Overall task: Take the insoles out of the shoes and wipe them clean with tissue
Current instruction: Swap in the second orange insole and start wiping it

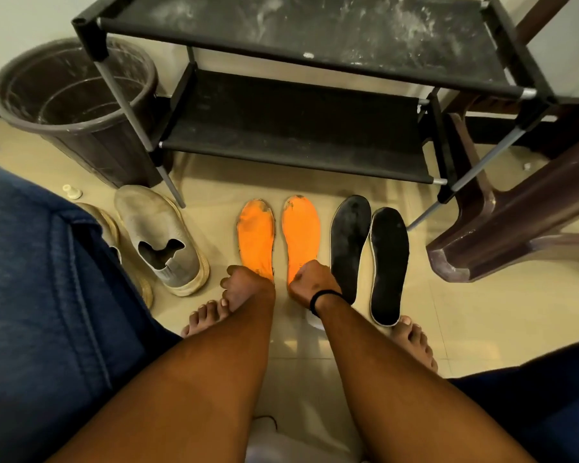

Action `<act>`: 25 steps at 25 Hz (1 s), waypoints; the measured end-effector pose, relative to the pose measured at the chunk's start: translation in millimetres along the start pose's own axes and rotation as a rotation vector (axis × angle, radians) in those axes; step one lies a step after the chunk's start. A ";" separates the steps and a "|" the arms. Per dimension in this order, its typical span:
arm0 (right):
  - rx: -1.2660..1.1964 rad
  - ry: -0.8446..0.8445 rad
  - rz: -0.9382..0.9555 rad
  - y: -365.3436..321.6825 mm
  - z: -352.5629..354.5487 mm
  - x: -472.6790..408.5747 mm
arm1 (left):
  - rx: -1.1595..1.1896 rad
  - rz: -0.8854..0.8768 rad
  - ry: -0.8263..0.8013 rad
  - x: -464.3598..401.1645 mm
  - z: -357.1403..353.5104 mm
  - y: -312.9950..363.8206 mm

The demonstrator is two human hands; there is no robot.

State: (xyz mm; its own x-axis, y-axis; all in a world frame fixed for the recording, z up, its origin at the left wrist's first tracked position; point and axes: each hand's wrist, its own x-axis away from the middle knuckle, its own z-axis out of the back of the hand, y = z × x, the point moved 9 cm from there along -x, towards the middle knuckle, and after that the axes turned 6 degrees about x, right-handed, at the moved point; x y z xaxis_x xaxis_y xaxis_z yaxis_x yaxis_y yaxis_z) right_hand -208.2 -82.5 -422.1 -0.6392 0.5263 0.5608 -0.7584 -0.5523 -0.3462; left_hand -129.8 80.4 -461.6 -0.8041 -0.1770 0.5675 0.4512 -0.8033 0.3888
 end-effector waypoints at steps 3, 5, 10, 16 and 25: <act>-0.004 -0.082 0.125 -21.3 -8.6 1.7 | 0.123 0.003 0.029 16.9 17.1 18.1; -0.046 -0.065 0.166 -33.9 -2.8 6.4 | 0.142 -0.067 0.038 33.6 30.1 34.0; -0.235 0.138 0.225 -57.9 51.2 24.6 | 0.169 -0.253 0.153 69.8 95.0 83.9; -0.253 0.272 0.451 -115.9 180.1 59.5 | 0.632 -0.732 0.205 141.9 192.3 176.6; -0.649 0.197 0.461 -141.9 348.9 102.6 | 0.480 -1.281 0.101 220.7 288.8 310.0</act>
State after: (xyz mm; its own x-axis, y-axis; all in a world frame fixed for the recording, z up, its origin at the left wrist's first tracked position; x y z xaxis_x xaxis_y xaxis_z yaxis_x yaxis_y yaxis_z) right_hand -121.7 -175.7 -53.0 -0.8694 0.4754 0.1344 -0.2983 -0.2882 -0.9099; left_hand -55.6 -43.5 -6.2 -0.7708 0.4767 -0.4225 -0.5504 -0.1643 0.8186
